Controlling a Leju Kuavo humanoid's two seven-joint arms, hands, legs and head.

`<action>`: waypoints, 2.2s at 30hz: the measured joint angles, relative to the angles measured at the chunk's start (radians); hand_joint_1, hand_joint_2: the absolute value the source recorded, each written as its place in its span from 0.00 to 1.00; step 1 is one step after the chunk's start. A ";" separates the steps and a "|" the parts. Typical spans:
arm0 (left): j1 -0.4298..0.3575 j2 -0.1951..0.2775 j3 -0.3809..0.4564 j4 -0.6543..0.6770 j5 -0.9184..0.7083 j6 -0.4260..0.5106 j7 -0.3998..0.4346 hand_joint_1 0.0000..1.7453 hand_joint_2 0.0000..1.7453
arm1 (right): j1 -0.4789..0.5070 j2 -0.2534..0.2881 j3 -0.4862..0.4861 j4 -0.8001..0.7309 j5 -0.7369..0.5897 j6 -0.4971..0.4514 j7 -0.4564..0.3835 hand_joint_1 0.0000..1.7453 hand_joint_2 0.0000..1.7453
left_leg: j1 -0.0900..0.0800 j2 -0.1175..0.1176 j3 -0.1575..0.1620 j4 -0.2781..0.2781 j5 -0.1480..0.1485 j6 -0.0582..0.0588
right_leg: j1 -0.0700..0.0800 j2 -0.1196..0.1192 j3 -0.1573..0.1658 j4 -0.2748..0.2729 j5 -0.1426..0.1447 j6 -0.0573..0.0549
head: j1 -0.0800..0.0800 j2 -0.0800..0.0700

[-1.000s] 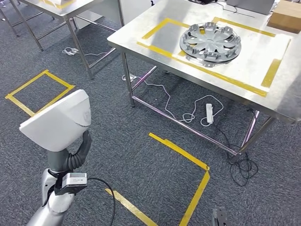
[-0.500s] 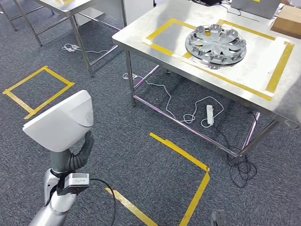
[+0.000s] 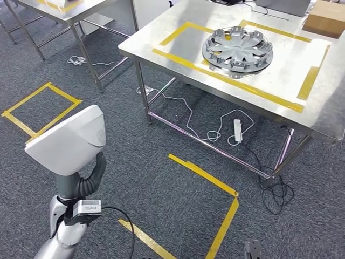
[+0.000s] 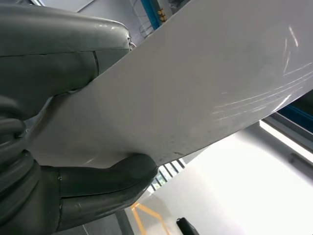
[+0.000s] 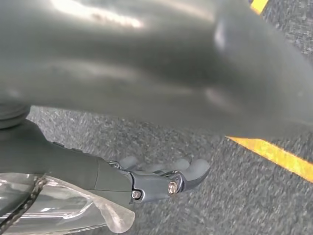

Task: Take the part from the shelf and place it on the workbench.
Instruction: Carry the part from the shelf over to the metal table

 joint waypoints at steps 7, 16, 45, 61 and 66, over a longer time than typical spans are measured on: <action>-0.005 0.000 0.000 0.000 0.001 0.000 -0.002 1.00 1.00 | -0.004 0.000 0.000 0.000 0.002 0.000 0.001 0.00 0.00 | -0.008 -0.002 0.101 -0.227 0.067 0.035 | 0.002 0.001 0.011 0.015 -0.013 0.039 | 0.002 0.000; 0.000 -0.001 0.000 0.005 -0.005 0.000 -0.005 1.00 1.00 | 0.001 0.000 0.003 0.005 0.002 0.002 0.001 0.00 0.00 | -0.005 -0.006 0.153 -0.230 0.027 0.045 | -0.001 -0.002 -0.140 0.169 -0.008 0.053 | 0.008 0.000; -0.001 -0.001 0.000 0.009 -0.004 0.000 -0.008 1.00 1.00 | -0.005 -0.002 0.012 0.014 0.002 0.001 -0.005 0.00 0.00 | -0.012 -0.013 0.089 -0.196 0.054 0.056 | 0.007 0.002 -0.105 0.261 -0.203 0.044 | 0.006 0.000; -0.008 -0.001 -0.002 0.016 -0.005 0.000 -0.011 1.00 1.00 | -0.008 -0.006 0.013 0.019 -0.008 0.005 -0.012 0.00 0.00 | 0.003 -0.015 0.025 0.009 -0.050 -0.010 | 0.008 0.049 -0.001 -0.002 0.005 -0.009 | -0.014 0.000; -0.006 0.002 -0.002 0.019 -0.005 0.000 -0.013 1.00 1.00 | -0.011 -0.006 0.013 0.020 -0.008 0.006 -0.012 0.00 0.00 | 0.010 -0.081 0.088 -0.203 0.053 -0.004 | -0.006 0.100 -0.004 0.004 -0.007 0.021 | -0.018 0.000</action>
